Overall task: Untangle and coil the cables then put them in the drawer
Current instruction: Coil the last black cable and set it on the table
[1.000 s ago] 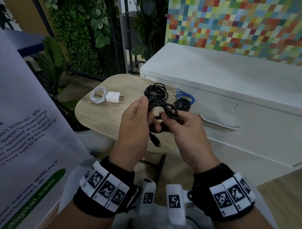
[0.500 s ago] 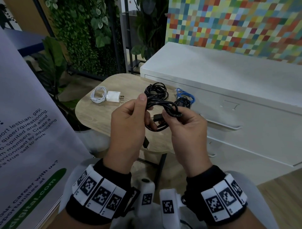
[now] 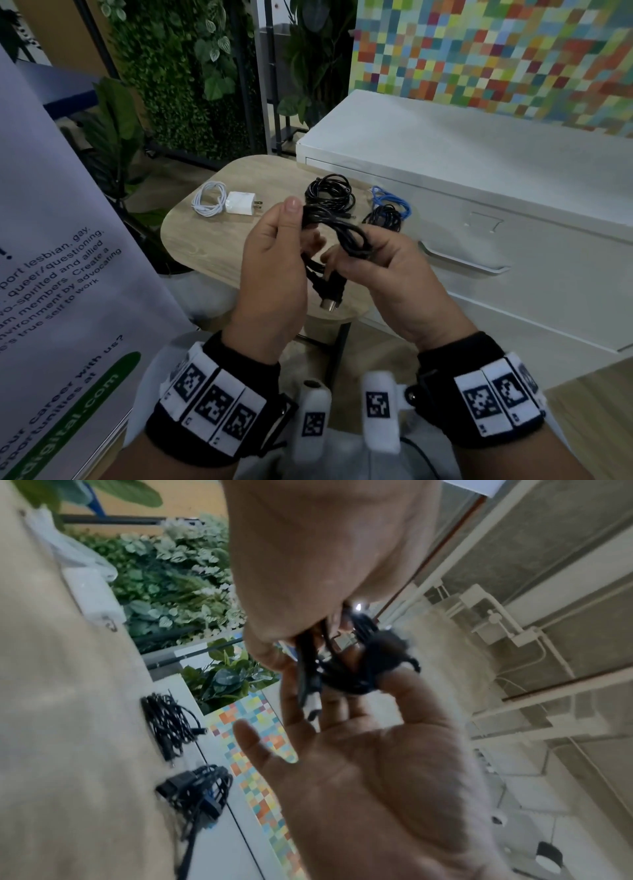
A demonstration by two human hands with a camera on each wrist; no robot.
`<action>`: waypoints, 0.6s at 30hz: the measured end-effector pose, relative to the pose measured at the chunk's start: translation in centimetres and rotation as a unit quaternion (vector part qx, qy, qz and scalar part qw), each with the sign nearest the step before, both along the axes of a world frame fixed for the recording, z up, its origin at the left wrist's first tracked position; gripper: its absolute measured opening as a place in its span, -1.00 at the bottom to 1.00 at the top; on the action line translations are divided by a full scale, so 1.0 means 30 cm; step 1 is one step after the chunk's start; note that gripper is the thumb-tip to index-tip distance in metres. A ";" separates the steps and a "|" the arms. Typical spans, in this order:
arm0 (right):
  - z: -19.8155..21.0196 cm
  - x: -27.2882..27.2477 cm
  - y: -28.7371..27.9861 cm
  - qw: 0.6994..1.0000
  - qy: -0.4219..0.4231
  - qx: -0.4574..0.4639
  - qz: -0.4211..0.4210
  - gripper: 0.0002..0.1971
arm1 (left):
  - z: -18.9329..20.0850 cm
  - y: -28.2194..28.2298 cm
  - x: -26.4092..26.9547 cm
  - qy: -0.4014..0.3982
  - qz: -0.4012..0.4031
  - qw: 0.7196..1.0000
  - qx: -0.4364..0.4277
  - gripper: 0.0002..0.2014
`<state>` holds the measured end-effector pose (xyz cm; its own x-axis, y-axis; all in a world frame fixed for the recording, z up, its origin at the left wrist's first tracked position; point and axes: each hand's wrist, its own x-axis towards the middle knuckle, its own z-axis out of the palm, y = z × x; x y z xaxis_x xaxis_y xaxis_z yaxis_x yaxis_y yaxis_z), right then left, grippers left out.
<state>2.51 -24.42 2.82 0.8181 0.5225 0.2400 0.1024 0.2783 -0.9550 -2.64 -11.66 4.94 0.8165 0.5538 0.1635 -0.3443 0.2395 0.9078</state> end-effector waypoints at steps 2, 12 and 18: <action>0.005 0.015 -0.014 0.998 -0.023 -0.062 -0.004 -0.66 | 0.008 -0.020 -0.001 0.003 -0.027 0.998 -0.050 -0.62; 0.040 -0.014 -0.015 0.990 0.003 -0.123 0.062 -0.67 | -0.008 -0.014 0.021 0.032 -0.054 0.998 -0.001 -0.55; 0.043 0.028 -0.074 0.962 -0.081 -0.244 -0.090 -0.73 | -0.023 0.109 0.003 0.088 -0.208 0.960 0.163 -0.69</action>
<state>3.35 -26.64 4.12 0.8782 0.4591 0.1343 0.2659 -0.2350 -0.9349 -2.54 -8.39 4.25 0.9870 0.1158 0.1115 -0.1141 0.0160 0.9933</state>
